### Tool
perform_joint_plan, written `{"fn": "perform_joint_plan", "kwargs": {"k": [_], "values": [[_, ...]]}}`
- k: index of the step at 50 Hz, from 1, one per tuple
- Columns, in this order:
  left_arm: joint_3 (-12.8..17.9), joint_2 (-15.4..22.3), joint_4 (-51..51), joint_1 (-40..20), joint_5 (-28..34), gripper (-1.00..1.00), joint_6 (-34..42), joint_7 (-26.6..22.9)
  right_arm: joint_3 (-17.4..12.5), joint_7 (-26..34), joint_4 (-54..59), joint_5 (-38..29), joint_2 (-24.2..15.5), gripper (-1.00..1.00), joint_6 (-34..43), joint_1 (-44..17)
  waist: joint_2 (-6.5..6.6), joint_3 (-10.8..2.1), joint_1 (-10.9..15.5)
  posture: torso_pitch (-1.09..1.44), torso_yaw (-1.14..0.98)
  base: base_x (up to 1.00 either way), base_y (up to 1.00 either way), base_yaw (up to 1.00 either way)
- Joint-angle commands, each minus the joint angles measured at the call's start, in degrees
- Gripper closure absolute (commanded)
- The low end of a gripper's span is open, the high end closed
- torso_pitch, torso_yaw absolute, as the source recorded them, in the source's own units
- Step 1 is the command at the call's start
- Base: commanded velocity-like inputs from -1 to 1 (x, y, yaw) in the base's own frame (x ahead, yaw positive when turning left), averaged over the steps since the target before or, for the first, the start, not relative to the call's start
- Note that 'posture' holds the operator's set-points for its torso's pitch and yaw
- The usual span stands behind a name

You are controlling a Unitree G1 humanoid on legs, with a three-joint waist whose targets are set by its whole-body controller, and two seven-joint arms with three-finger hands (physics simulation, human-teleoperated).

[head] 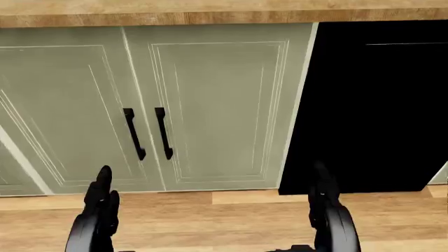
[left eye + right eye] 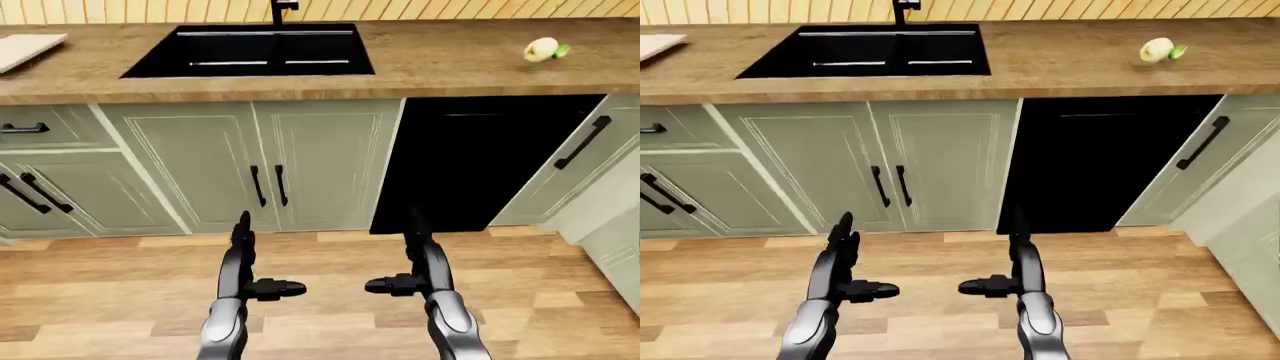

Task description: Place the pear and the pickle on separate cutting boards.

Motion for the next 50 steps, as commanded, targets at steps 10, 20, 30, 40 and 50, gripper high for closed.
{"fn": "perform_joint_plan", "kwargs": {"k": [10, 20, 30, 40, 50], "values": [[1.0, 0.8, -4.4, -3.3, 0.8, -1.0, -2.6, 0.7, -0.4, 0.2, -3.1, 0.0, -0.5, -1.0, -5.1, -2.7, -0.34, -4.28, 0.4, 0.0, 0.0, 0.0, 0.0, 0.0], [1.3, 1.4, -13.1, -5.1, 0.6, -1.0, 6.5, -0.2, -0.7, -0.5, -5.6, 0.1, -0.7, -1.0, -1.7, -4.9, -0.12, -5.13, 0.4, 0.0, 0.0, 0.0, 0.0, 0.0], [3.9, 3.9, -30.5, -13.1, -0.7, -1.0, 26.9, -1.3, -2.9, -0.9, -18.0, 1.8, -2.6, -1.0, 12.4, -10.9, -0.09, -5.35, 0.4, 0.0, 0.0, 0.0, 0.0, 0.0], [7.1, 6.9, -38.3, -19.8, -3.6, -1.0, 37.9, -0.5, -5.5, -2.4, -25.7, 5.6, -4.3, -1.0, 21.1, -14.7, 4.01, -3.97, 0.7, 0.0, 0.0, 0.0, -0.26, 0.0], [6.6, 6.9, -38.5, -19.6, -3.9, -1.0, 37.9, -0.3, -6.3, -2.7, -26.7, 6.8, -4.8, -1.0, 21.6, -14.3, -0.06, -3.59, 2.0, 0.0, 0.0, 0.0, -0.68, 0.0]]}}
